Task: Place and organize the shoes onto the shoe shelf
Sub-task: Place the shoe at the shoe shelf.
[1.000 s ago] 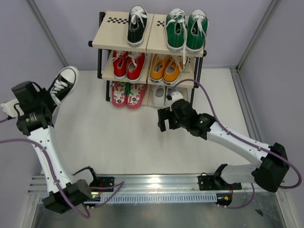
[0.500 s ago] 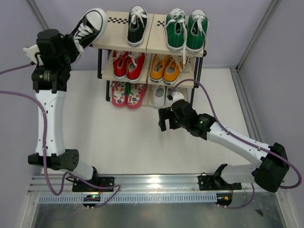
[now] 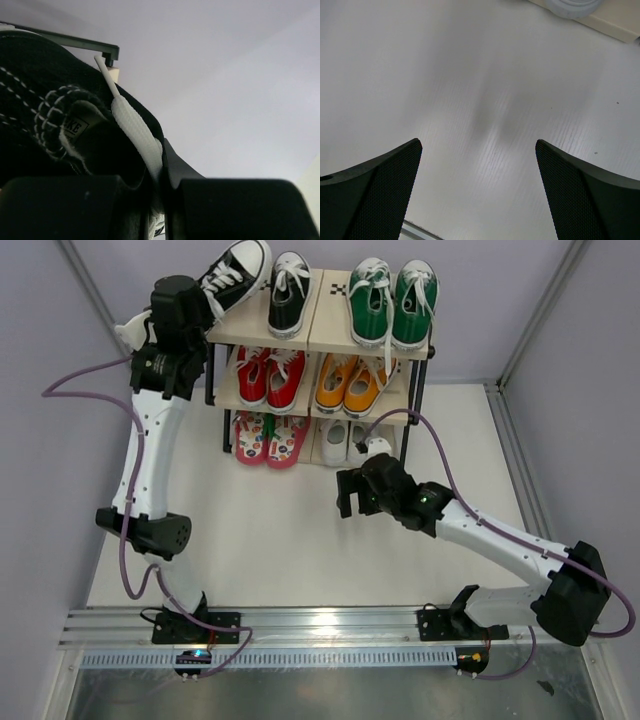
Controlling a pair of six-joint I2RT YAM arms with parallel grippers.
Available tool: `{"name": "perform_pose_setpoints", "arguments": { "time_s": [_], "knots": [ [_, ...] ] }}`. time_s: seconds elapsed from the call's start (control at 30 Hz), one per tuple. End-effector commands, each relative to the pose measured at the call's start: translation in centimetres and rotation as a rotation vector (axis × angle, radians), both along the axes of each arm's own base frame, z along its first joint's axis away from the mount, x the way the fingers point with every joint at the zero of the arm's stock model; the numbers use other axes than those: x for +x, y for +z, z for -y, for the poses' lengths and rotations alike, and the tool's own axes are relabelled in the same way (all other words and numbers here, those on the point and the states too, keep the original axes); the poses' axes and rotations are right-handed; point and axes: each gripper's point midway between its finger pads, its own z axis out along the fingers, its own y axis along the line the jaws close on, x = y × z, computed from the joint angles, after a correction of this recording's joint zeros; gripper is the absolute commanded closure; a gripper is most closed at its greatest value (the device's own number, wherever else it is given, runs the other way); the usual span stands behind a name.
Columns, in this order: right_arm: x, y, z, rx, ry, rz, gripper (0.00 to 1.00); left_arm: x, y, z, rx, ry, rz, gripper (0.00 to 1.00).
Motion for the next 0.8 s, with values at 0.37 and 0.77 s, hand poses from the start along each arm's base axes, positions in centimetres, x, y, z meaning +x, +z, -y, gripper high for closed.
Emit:
{"name": "perform_pose_setpoints", "arguments": {
  "time_s": [0.37,0.77],
  "knots": [
    [0.0,0.9,0.3,0.044,-0.041,0.018,0.0,-2.7,9.9,-0.8,-0.258,0.087,0.393,1.0],
    [-0.6,0.8,1.4,0.049,-0.079,0.016,0.01,1.8,5.7,0.5,-0.172,0.111,0.328,1.0]
  ]
}}
